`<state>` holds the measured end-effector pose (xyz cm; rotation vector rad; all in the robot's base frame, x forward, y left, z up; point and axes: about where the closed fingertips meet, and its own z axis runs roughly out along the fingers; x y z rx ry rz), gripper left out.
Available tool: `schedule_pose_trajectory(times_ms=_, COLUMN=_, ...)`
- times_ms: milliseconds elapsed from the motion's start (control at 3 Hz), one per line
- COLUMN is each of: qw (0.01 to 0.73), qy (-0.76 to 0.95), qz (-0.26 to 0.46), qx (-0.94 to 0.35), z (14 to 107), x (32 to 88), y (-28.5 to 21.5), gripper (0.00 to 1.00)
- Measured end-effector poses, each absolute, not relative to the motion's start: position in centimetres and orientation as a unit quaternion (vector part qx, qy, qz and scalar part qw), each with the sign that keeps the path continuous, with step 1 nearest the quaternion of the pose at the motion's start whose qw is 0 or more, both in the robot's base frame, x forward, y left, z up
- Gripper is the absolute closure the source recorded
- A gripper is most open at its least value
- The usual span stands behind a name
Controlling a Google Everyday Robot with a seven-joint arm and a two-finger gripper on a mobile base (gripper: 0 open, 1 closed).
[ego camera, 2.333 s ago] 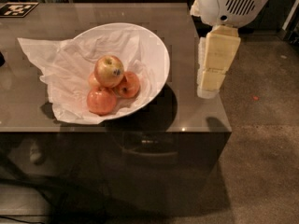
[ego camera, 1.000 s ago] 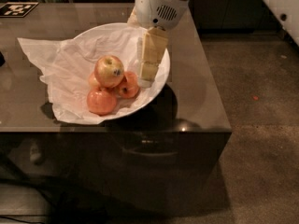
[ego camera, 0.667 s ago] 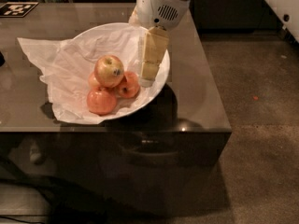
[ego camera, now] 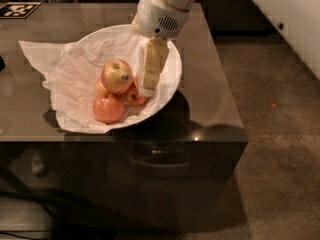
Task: Pick apple from white bowl
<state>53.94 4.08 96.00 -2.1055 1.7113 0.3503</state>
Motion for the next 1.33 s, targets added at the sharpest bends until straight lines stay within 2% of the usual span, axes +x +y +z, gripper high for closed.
schedule_pose_trajectory(times_ms=667, qw=0.209, qy=0.614, qz=0.189, qx=-0.737, z=90.2, x=55.7, y=4.9, gripper=0.00)
schedule_pose_trajectory(times_ms=1333, qw=0.229, qy=0.615, qz=0.204, qx=-0.726, z=90.3, x=56.2, y=5.3, gripper=0.00)
